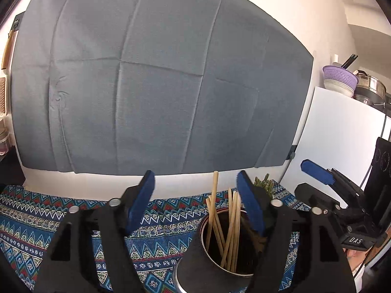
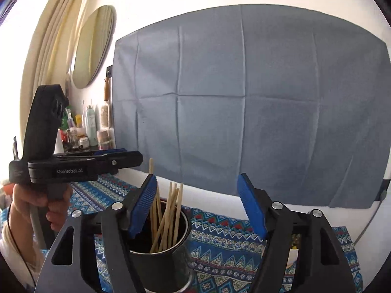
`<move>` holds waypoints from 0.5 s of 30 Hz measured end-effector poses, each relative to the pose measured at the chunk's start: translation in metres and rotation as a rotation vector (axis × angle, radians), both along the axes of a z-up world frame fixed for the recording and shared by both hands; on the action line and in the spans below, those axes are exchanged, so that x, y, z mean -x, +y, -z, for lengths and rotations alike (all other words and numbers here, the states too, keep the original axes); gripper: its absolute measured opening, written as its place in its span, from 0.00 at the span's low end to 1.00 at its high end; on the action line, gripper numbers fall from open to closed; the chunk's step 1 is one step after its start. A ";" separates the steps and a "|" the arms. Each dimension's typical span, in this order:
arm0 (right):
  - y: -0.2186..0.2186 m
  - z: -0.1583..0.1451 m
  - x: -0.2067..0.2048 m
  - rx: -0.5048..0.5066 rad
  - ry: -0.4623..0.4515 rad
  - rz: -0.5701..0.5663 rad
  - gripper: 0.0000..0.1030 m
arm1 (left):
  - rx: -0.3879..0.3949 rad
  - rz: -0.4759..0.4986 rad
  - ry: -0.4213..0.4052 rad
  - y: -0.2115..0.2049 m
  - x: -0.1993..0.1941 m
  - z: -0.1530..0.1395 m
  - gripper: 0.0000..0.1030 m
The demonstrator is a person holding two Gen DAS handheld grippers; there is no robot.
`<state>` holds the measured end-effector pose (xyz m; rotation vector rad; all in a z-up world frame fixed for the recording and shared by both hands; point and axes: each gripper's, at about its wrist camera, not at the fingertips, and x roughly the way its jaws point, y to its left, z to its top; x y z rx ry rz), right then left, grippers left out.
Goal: Organize utensils
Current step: 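Open the left tool over the holder while the right tool opens, releasing both sticks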
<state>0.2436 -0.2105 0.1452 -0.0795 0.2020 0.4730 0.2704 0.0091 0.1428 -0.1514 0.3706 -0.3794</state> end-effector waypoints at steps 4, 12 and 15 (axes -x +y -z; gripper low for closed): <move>-0.005 -0.004 0.008 -0.007 -0.064 0.037 0.85 | -0.045 -0.040 0.001 -0.004 0.001 -0.001 0.94; -0.007 -0.009 0.002 -0.012 -0.038 0.088 0.90 | -0.111 -0.065 0.014 -0.012 0.003 -0.001 0.94; -0.014 -0.014 -0.001 -0.046 0.026 0.096 0.91 | -0.125 -0.073 0.007 -0.014 0.005 -0.003 0.94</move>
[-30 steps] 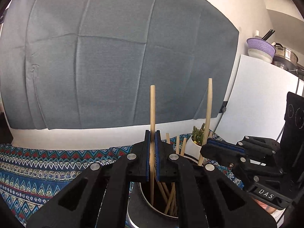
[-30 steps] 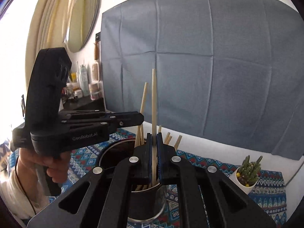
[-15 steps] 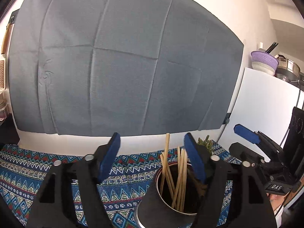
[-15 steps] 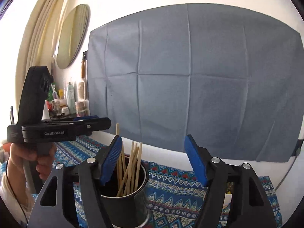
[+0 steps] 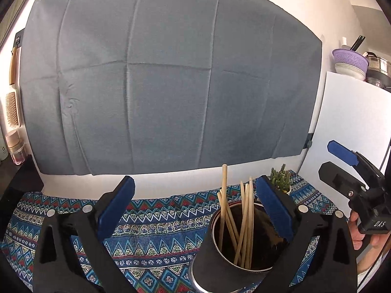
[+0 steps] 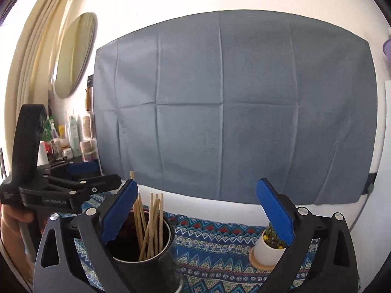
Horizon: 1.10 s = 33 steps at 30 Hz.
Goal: Organize utensils
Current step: 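Open the left tool over the holder while the right tool opens, releasing both sticks, then move both tools down past the holder to the last two sticks on the cloth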
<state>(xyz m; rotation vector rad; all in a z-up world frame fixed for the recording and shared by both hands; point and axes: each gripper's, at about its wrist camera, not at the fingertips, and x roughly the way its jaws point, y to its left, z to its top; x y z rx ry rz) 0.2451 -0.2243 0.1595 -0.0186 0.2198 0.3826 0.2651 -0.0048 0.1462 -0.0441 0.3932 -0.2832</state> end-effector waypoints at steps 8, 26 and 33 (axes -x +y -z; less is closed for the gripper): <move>-0.032 -0.010 -0.004 -0.203 0.151 0.039 0.92 | -0.045 0.028 -0.002 -0.013 0.005 0.001 0.94; -0.049 0.026 0.004 -0.136 0.402 0.213 0.92 | -0.186 0.084 0.144 -0.023 0.038 0.030 0.94; -0.037 0.053 0.028 -0.068 0.451 0.212 0.92 | -0.203 0.081 0.232 -0.014 0.048 0.055 0.94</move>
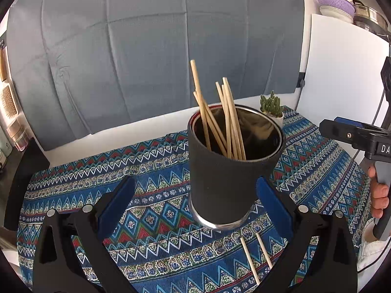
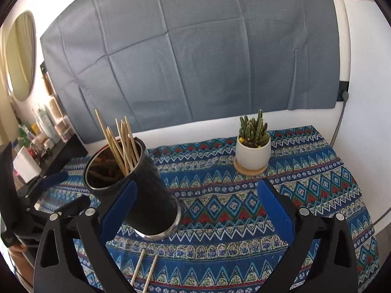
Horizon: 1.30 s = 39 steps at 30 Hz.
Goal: Organize utensils
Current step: 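Move both tools down past the holder to the last two sticks on the cloth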
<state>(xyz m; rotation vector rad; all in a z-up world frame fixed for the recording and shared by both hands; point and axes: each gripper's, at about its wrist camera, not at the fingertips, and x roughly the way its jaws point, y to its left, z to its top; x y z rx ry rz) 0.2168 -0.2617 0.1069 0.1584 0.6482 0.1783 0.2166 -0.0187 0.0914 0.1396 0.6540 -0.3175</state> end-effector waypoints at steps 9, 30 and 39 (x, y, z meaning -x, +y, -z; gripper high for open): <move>0.015 0.039 0.020 0.046 0.100 -0.016 0.92 | -0.092 0.025 0.170 -0.001 0.003 0.052 0.94; 0.068 0.126 0.087 0.170 0.324 -0.291 0.92 | -0.152 0.134 0.406 -0.036 0.019 0.109 0.94; 0.094 0.139 0.098 0.258 0.325 -0.329 0.92 | -0.218 0.143 0.393 -0.046 0.022 0.120 0.94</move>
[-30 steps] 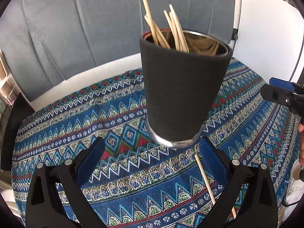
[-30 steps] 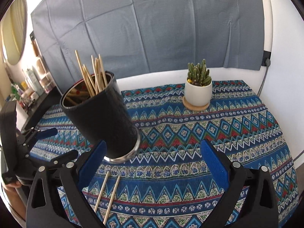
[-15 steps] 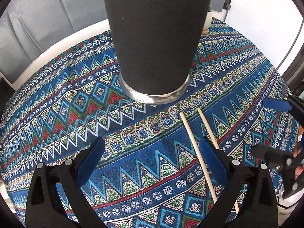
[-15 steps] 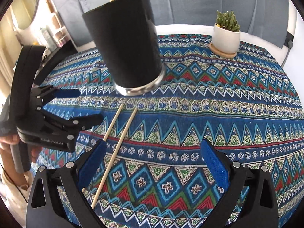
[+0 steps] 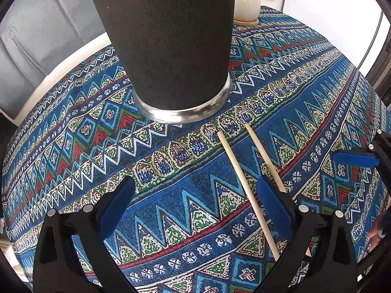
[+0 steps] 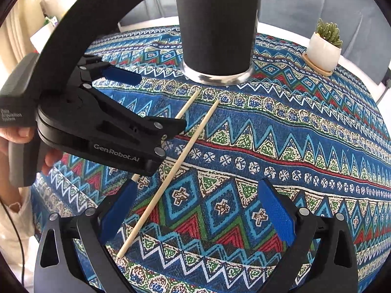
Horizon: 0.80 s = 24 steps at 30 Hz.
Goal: Organize utensils
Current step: 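Move both tools down past the holder to the last two sticks on the cloth, then grasp a wooden stick with the left tool while the right tool grasps the other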
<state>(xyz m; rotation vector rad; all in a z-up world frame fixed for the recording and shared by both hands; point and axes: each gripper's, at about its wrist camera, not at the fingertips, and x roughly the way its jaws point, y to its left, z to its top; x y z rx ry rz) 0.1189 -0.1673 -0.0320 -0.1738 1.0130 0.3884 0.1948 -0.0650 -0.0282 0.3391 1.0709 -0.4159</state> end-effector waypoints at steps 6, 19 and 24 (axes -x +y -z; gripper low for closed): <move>-0.014 0.006 -0.014 0.033 0.007 0.083 0.92 | 0.035 -0.004 0.028 0.018 0.005 0.004 0.95; -0.025 0.006 -0.058 0.053 0.067 0.029 0.91 | 0.084 -0.014 -0.048 0.036 0.029 0.005 0.92; -0.038 -0.006 -0.055 0.013 0.046 0.020 0.05 | 0.103 -0.031 -0.073 0.049 0.033 -0.003 0.48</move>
